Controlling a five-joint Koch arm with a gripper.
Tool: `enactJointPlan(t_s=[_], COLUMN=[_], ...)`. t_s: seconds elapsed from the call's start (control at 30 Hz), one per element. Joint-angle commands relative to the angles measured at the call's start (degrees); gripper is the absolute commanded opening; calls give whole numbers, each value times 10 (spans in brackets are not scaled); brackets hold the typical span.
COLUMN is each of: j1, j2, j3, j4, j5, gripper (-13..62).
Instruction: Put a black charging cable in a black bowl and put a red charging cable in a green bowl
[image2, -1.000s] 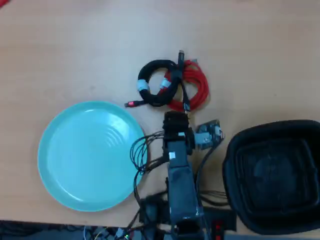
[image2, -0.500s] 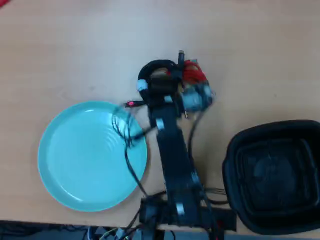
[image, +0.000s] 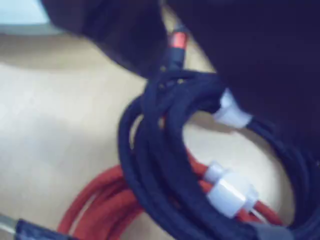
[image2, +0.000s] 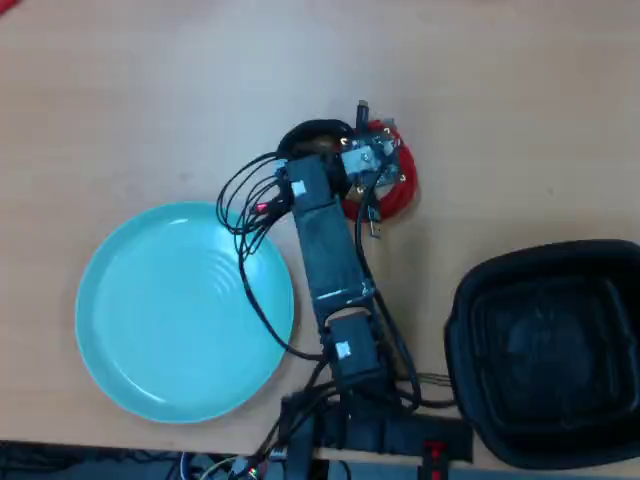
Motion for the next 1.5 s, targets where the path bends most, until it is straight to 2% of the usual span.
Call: enactJointPlan(t_s=[0.0, 0.2, 0.37, 0.8, 1.23, 1.47], j1=[-4, -24, -46, -126, -113, -70], j2=[5, 4, 0, -99, -107, -108], j3=[-33, -13, -11, -43, -44, -47], j4=[25, 37, 33, 21, -5, -16], j5=[40, 106, 109, 108, 117, 46], gripper=[287, 286, 286, 286, 277, 275])
